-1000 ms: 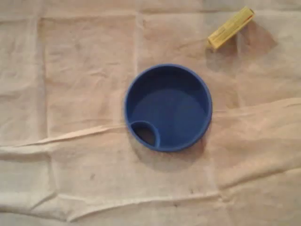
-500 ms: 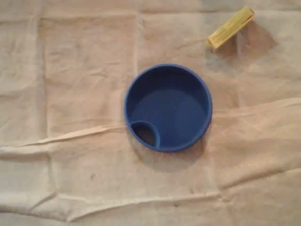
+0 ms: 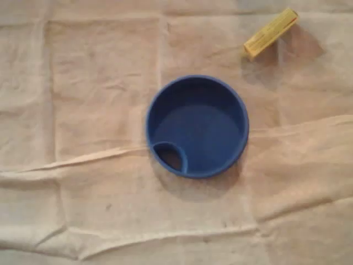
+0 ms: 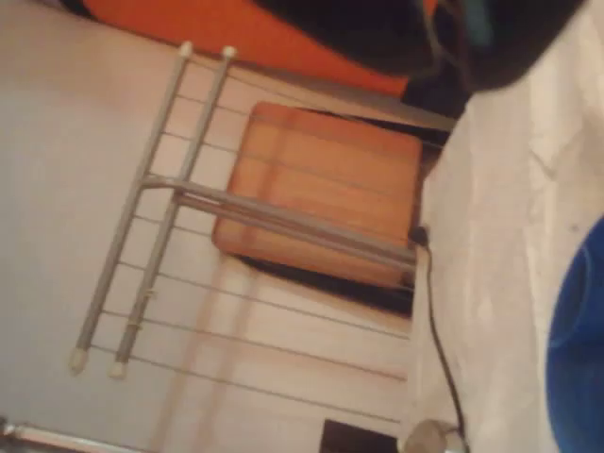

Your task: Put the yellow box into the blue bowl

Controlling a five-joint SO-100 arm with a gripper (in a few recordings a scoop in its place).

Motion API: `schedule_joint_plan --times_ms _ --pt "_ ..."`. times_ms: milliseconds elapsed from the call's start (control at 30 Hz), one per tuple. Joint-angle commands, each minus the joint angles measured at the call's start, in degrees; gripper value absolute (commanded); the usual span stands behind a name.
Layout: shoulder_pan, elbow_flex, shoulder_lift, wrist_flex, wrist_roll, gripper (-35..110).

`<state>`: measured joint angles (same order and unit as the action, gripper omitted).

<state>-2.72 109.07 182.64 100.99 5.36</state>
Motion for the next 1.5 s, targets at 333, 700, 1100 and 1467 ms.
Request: schedule_joint_plan --times_ms 333,700,1100,1467 --pt "-2.72 -0.88 -36.74 -0.35 -0.35 0" --pt "-12.83 -9.67 -55.46 -0.26 -0.44 0" --pt "-13.18 -11.78 -70.75 -0.26 14.24 0" --pt "-12.39 -11.78 -70.75 -0.35 30.76 4"
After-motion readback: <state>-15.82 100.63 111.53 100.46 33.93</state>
